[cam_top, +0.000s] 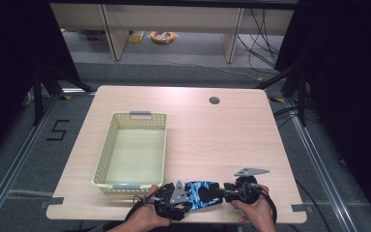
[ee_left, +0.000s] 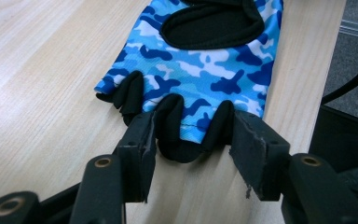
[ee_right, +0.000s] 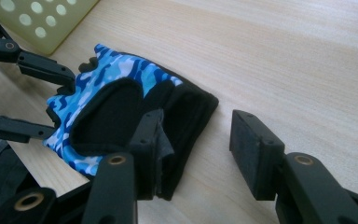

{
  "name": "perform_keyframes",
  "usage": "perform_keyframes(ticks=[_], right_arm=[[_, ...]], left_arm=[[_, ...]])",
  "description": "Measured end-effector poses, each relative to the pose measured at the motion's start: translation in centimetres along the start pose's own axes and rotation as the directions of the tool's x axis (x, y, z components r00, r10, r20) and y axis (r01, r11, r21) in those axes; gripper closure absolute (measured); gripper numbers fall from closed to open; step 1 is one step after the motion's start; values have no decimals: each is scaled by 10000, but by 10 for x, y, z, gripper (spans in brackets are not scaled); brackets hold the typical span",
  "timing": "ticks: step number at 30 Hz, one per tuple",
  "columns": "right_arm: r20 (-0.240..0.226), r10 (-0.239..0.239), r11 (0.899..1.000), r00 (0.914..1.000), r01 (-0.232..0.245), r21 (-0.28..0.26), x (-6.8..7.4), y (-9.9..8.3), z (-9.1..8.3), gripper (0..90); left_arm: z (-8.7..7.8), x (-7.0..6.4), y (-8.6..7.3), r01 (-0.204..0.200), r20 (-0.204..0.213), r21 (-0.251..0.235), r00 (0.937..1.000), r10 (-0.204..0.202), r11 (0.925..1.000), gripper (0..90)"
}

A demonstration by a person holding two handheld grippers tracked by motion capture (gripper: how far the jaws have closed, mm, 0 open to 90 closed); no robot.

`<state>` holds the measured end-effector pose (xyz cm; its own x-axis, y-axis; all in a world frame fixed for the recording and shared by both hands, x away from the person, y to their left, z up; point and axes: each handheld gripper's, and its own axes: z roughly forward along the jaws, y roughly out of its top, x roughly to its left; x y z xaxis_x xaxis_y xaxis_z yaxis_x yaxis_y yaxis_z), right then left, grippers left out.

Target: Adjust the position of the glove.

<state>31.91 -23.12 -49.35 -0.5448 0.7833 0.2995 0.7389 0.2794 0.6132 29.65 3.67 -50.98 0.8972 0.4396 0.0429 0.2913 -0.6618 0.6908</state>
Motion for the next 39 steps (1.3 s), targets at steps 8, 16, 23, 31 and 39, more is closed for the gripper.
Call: perform_keyframes(ticks=[8,16,23,31,39], right_arm=[[-48,216,9995,9998,-217,-230,1,-4,11,594],[-407,137,9998,9991,-130,164,-1,-6,12,697],[-1043,238,9997,9943,-244,-50,-3,-9,13,805],[-777,-133,9996,9969,114,-251,0,-9,11,861],[-932,-252,9991,9953,218,-376,2,-9,9,864]], left_arm=[[1,5,0,187,326,-38,9993,-185,9998,516],[2,2,1,2,494,-79,9988,2,10000,590],[3,-4,0,59,425,-314,9991,-45,9995,752],[2,-7,-4,210,156,-587,9997,-201,9981,798],[0,-4,-3,216,118,-687,9997,-208,9974,810]])
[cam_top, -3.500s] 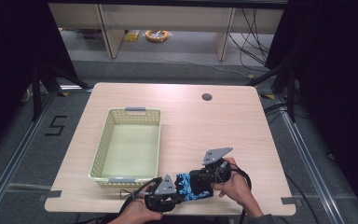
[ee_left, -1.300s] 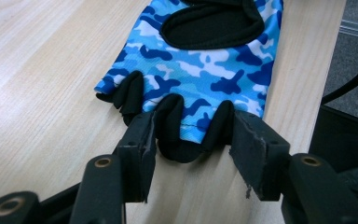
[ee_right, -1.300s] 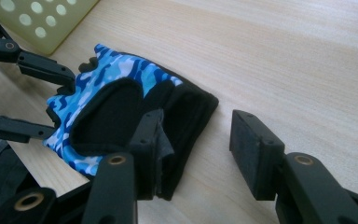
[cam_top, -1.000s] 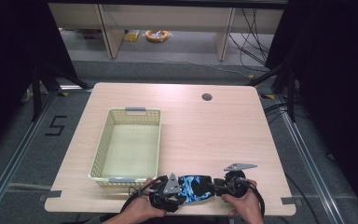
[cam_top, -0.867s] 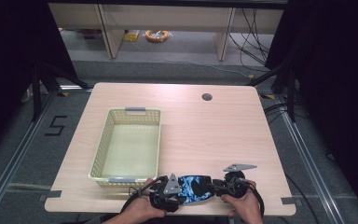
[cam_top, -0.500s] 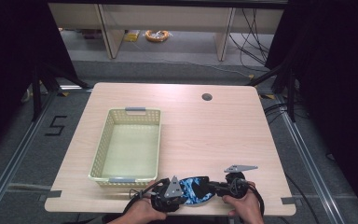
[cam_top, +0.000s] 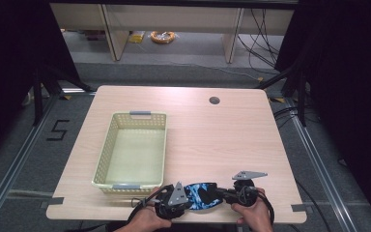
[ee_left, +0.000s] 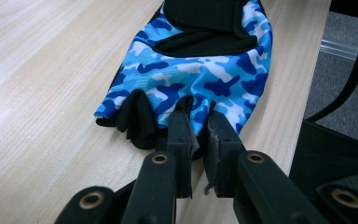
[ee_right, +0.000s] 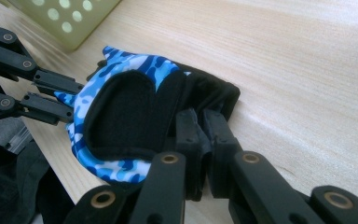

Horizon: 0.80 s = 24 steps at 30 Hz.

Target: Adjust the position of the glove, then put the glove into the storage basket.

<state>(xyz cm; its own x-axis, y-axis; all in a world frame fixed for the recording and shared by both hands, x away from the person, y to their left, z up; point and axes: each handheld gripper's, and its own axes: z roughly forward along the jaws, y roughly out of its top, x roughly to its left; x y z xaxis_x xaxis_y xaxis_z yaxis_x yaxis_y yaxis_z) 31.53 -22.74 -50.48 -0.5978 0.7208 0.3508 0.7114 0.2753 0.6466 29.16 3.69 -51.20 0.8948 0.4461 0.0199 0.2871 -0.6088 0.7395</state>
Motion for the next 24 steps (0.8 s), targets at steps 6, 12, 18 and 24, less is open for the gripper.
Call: perform_keyframes(ticks=[6,12,18,24], right_arm=[[92,-41,9999,9999,43,-164,4,0,-6,864],[62,-74,9998,10000,75,-180,3,0,-6,864],[83,-201,9986,9998,205,-478,9,2,-13,864],[-92,-144,9974,9999,137,-712,16,6,-19,864]], left_arm=[[-4,-1,2,-58,13,-121,10000,58,9999,812],[-4,-1,3,-17,-28,-227,10000,17,9997,813],[-12,-1,5,-149,-46,-329,9999,148,9993,814],[-23,-4,11,-226,-148,-560,9997,218,9982,814]])
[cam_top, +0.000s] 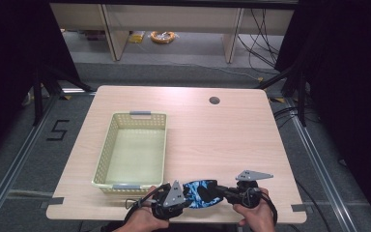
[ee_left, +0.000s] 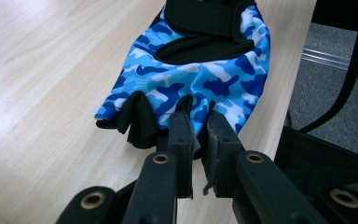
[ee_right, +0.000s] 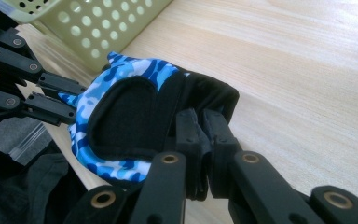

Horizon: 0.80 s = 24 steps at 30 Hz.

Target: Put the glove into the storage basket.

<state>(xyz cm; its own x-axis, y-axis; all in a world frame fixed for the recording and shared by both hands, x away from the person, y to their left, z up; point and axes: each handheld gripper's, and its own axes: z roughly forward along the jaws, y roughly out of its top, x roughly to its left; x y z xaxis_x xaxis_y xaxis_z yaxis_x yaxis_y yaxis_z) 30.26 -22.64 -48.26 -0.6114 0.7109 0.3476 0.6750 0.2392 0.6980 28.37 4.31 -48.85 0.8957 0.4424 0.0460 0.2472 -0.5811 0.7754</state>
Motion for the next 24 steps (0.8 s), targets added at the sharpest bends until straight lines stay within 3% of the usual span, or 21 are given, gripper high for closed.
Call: perform_keyframes(ticks=[1,3,4,5,6,7,8,9,11,12,13,14,15,16,17,19,20,21,23,24], right_arm=[[-17,-216,9997,9998,215,-105,-2,0,0,864],[63,-133,9998,9999,134,-156,1,-1,-4,864],[-83,147,9997,9999,-149,-178,3,-1,-6,865],[-191,25,9993,9998,-31,-361,1,-1,-7,865],[-74,-136,9990,9999,133,-423,1,0,-9,865],[-326,187,9985,9993,-203,-502,5,1,-10,865],[-288,6,9989,9996,-19,-466,7,3,-12,865],[-321,-159,9982,9994,140,-584,9,5,-13,865],[-332,-384,9964,9987,357,-764,15,9,-18,865],[-318,-224,9974,9992,202,-698,19,10,-21,866],[-342,-411,9957,9986,381,-842,22,12,-22,866],[-475,-104,9966,9988,65,-822,27,14,-24,866],[-399,-431,9952,9983,395,-891,28,16,-25,866],[-440,-278,9963,9986,241,-830,31,18,-26,866],[-410,-421,9943,9983,378,-998,32,20,-25,866],[-442,-676,9908,9967,619,-1204,33,25,-22,866],[-478,-477,9955,9977,436,-844,37,28,-23,866],[-385,-903,9911,9952,860,-1011,36,32,-22,866],[-558,-726,9935,9958,672,-920,43,40,-21,866],[-424,-1078,9899,9933,1033,-975,41,44,-21,866]], left_arm=[[-2,0,2,-68,57,80,10000,67,9999,814],[-3,1,3,-24,74,47,10000,23,10000,814],[-5,1,5,49,146,15,9999,-49,10000,814],[-8,3,6,-46,133,105,9999,44,9999,814],[-9,3,7,109,93,21,9999,-109,9999,814],[-12,4,8,130,59,-56,9999,-130,9999,814],[-16,3,9,195,17,-81,9998,-195,9998,813],[-20,4,11,-81,-96,31,9999,81,10000,813],[-28,3,15,-168,-63,-79,9998,167,9998,814],[-32,4,17,-230,-115,-155,9997,228,9996,813],[-36,5,19,-420,-94,-169,9991,419,9990,814],[-40,6,20,-368,-101,-192,9993,366,9991,814],[-43,7,21,-371,-204,-213,9991,367,9991,814],[-46,8,22,-271,-241,-212,9994,266,9994,814],[-49,11,22,-416,-332,-85,9986,413,9991,813],[-51,13,22,-283,-377,-193,9989,275,9994,812],[-53,15,22,-271,-364,-190,9990,264,9995,812],[-55,16,22,-124,-482,-212,9988,113,9997,813],[-61,21,22,-90,-484,-208,9988,80,9997,813],[-63,23,23,1,-480,-254,9988,-13,9997,813]])
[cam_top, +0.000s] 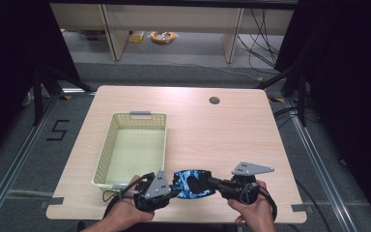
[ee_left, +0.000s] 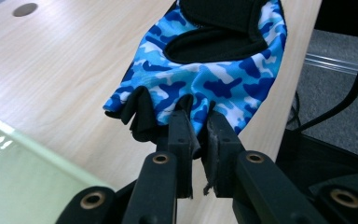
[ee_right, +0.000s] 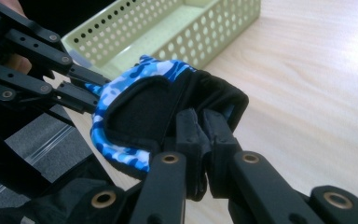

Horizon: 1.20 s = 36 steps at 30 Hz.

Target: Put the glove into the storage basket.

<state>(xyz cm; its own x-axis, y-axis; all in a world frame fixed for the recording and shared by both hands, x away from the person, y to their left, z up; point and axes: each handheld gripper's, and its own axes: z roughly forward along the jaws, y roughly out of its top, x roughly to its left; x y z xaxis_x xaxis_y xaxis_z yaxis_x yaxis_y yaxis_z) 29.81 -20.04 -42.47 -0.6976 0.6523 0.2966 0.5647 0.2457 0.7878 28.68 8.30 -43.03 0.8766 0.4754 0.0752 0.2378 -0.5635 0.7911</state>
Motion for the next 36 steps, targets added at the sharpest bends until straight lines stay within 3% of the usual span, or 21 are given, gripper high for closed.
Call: perform_keyframes(ticks=[2,3,5,12,13,14,15,17,19,21,23,27,29,30,34,36], right_arm=[[-59,100,9999,9999,-99,120,5,8,2,866],[-88,-118,9999,9999,117,-67,5,13,5,866],[-128,-331,9994,9994,332,99,8,22,10,866],[-397,-460,9987,9981,468,184,16,44,29,866],[-604,-573,9982,9965,581,124,18,51,37,866],[-461,-666,9976,9967,675,184,20,54,40,866],[-707,-706,9972,9950,721,190,21,58,45,866],[-725,-700,9969,9949,724,304,24,64,52,866],[-788,-789,9966,9938,805,174,25,66,58,866],[-739,-834,9953,9938,868,440,29,72,70,866],[-884,-720,9957,9935,768,523,31,76,79,866],[-1027,-661,9957,9925,723,574,34,81,93,866],[-1008,-850,9940,9913,914,604,35,84,100,866],[-997,-675,9935,9927,760,843,38,86,106,866],[-1075,-711,9923,9917,813,935,42,89,118,866],[-1099,-675,9914,9916,791,1042,44,89,126,866]], left_arm=[[-5,6,1,-172,-30,67,9998,172,9998,811],[-8,8,1,-95,-68,75,9999,96,9999,811],[-13,13,1,-15,-115,148,9999,16,9999,812],[-35,33,-5,561,-246,91,9981,-559,9984,811],[-39,36,-5,437,-336,155,9985,-431,9989,812],[-44,42,-7,387,-444,223,9983,-377,9990,812],[-44,42,-7,387,-444,223,9983,-377,9990,812],[-49,47,-11,703,-521,299,9963,-687,9971,812],[-54,54,-14,700,-628,371,9957,-676,9969,812],[-58,59,-18,767,-673,439,9950,-736,9961,812],[-64,68,-23,1118,-767,499,9912,-1078,9925,811],[-70,78,-28,1213,-786,650,9901,-1161,9905,812],[-74,83,-30,1423,-740,754,9878,-1368,9869,813],[-75,85,-31,1568,-806,765,9853,-1507,9847,813],[-81,95,-38,1458,-1060,1130,9853,-1339,9828,814],[-82,97,-41,1588,-1122,1218,9830,-1454,9798,815]])
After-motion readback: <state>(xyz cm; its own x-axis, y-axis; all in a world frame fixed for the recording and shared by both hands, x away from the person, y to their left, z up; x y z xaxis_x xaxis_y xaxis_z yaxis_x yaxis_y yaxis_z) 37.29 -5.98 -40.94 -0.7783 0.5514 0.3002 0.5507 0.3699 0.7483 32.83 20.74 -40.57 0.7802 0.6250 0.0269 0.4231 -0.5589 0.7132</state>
